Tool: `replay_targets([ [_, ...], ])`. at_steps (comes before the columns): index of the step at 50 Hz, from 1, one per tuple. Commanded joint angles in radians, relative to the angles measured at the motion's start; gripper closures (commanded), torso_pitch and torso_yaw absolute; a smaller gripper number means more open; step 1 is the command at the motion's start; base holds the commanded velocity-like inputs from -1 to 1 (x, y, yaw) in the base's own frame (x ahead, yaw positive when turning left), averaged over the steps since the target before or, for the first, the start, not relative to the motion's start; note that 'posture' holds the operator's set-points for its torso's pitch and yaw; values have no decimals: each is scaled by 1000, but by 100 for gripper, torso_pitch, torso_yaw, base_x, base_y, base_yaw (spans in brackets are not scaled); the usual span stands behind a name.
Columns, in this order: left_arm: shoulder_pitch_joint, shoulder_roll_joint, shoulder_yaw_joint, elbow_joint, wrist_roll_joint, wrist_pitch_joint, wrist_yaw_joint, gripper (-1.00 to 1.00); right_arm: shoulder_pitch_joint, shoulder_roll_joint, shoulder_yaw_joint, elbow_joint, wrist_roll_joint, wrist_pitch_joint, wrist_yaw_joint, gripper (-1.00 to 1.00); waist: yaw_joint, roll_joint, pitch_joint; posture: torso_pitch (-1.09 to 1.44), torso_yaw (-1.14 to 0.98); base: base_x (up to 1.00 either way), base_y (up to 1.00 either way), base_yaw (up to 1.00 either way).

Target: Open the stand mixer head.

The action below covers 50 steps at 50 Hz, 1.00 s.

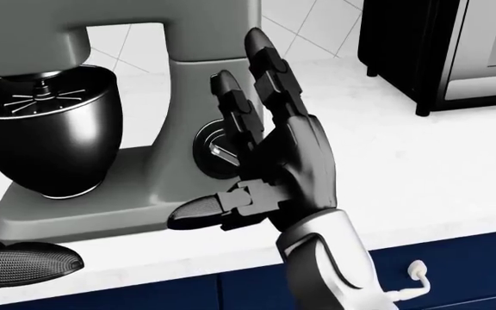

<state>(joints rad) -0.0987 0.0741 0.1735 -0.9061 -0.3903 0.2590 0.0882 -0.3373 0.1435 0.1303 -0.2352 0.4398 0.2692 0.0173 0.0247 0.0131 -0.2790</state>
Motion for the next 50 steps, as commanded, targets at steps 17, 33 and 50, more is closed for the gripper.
replay_targets([
  [17, -17, 4, 4, -5, -1, -27, -7, -100, -54, 8, -8, 47, -11, -63, 24, -100, 0, 5, -3, -35, 0, 0, 0, 0],
  [33, -16, 5, 5, -9, -2, -25, -6, -100, -70, 9, -15, 101, -20, -91, 38, -100, 0, 5, -4, -35, 0, 0, 0, 0],
  [50, -16, 4, 5, 0, -2, -32, -8, -100, -98, 14, -21, 149, -25, -110, 44, -100, 0, 6, -3, -35, 0, 0, 0, 0],
])
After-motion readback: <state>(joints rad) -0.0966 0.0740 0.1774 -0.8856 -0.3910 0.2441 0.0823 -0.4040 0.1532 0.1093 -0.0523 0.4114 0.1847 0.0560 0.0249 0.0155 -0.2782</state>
